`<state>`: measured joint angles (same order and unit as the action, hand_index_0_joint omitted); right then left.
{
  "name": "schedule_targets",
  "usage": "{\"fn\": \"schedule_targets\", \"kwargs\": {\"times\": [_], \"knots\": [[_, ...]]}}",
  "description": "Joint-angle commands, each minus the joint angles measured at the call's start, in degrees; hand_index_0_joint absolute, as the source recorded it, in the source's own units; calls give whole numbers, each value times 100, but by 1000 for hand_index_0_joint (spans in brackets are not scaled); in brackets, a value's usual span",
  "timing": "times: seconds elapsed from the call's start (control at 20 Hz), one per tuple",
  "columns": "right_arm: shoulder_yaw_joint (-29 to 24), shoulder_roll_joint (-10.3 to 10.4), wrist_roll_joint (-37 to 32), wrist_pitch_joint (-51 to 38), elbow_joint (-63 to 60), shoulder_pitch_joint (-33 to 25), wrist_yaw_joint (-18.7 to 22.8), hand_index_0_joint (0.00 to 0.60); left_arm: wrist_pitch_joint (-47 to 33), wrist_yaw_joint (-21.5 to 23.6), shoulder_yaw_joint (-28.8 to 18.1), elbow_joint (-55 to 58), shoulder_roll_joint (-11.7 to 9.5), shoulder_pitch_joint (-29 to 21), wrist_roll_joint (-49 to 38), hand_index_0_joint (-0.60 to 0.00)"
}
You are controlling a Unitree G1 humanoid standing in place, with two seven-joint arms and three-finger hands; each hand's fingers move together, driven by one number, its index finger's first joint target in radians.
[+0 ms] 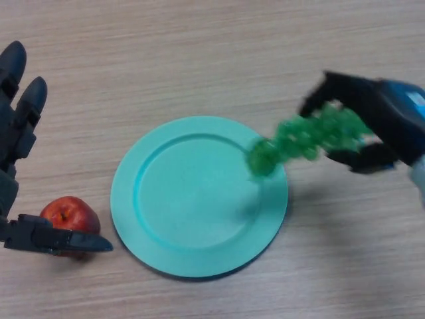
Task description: Pick up the green grapes and place it on the plate
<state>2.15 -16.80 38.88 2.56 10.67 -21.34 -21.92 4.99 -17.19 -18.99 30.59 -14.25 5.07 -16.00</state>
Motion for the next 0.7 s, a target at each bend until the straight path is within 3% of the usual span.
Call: {"fn": "schedule_targets", "kwargs": {"times": [0.05, 0.15, 0.45, 0.5, 0.6, 0.65, 0.7], "knots": [[347, 362, -219, 21, 710, -774, -36, 600, -834, -28, -380, 284, -183, -103, -165, 0], [1005, 534, -559, 831, 952, -1093, 154, 600, -868, -56, -411, 251, -176, -82, -217, 0], [2302, 590, -1244, 2076, 1144, -1603, 729, 600, -857, -122, -654, 186, -204, -17, -436, 0], [2399, 591, -1199, 2148, 1202, -1555, 601, 600, -857, -136, -683, 175, -207, -9, -457, 0], [2491, 591, -1190, 2268, 1268, -1517, 482, 400, -859, -152, -711, 162, -205, 5, -469, 0], [2545, 591, -1209, 2344, 1306, -1539, 456, 250, -865, -162, -731, 153, -202, 15, -464, 0], [2583, 591, -1202, 2351, 1315, -1568, 454, 150, -875, -166, -748, 144, -196, 22, -454, 0]]}}
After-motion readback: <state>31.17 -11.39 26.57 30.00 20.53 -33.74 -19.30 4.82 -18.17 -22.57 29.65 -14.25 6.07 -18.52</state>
